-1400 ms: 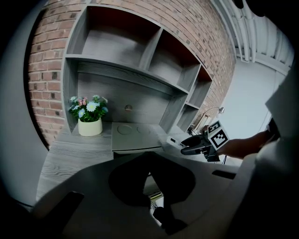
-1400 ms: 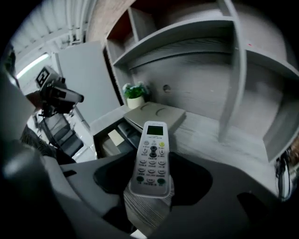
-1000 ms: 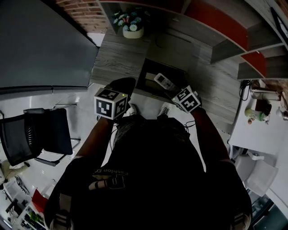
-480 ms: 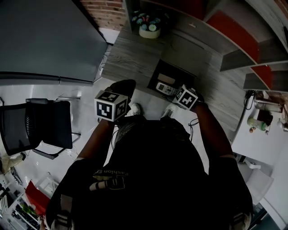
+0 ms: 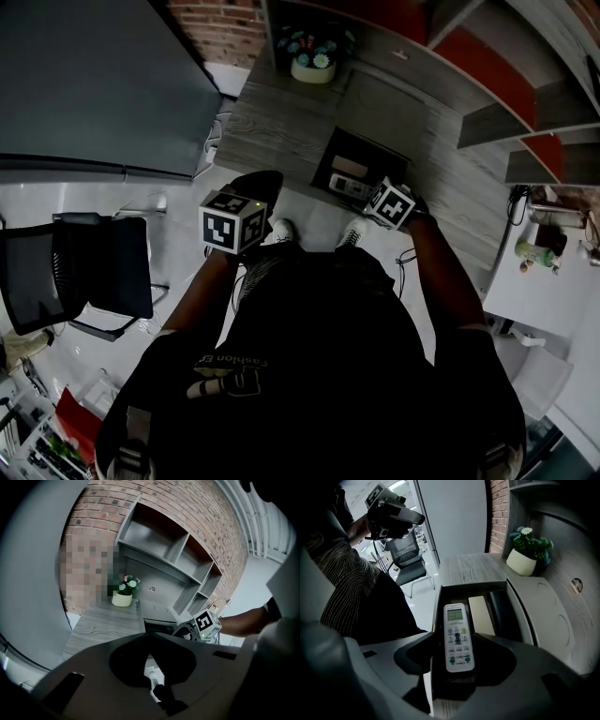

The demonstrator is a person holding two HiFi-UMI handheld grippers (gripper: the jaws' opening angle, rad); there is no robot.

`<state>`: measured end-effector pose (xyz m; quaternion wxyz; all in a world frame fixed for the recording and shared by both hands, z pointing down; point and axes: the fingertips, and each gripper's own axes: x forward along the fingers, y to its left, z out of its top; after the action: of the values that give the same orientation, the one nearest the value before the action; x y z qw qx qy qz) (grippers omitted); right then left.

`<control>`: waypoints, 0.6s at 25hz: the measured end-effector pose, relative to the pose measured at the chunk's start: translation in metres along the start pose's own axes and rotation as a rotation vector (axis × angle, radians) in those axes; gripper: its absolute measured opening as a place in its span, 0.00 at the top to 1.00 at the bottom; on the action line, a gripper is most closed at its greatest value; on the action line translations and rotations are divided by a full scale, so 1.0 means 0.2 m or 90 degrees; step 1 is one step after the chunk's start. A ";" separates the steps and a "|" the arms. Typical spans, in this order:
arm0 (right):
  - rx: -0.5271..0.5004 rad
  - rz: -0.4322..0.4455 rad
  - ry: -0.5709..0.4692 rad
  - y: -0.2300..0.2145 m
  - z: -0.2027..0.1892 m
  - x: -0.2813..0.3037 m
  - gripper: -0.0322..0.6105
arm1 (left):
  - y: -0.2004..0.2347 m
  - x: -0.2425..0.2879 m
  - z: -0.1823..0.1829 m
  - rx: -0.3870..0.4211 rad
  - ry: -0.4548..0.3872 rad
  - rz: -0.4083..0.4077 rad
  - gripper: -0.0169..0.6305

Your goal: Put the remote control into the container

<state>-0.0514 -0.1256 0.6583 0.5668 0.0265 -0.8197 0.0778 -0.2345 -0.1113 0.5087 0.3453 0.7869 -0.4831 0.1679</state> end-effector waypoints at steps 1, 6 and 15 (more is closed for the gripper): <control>0.005 -0.012 -0.004 0.00 0.00 -0.01 0.57 | 0.00 0.00 0.00 0.002 0.000 -0.005 0.96; 0.132 -0.055 -0.095 -0.03 0.06 -0.06 0.57 | 0.00 0.00 0.03 0.020 -0.005 -0.026 0.96; 0.374 -0.141 -0.297 -0.03 0.20 -0.31 0.58 | -0.03 -0.03 0.05 0.068 -0.008 -0.069 0.96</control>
<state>-0.0651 -0.1398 0.5871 0.3387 0.2929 -0.8614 0.2396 -0.2335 -0.1123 0.4958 0.3084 0.8301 -0.4325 0.1694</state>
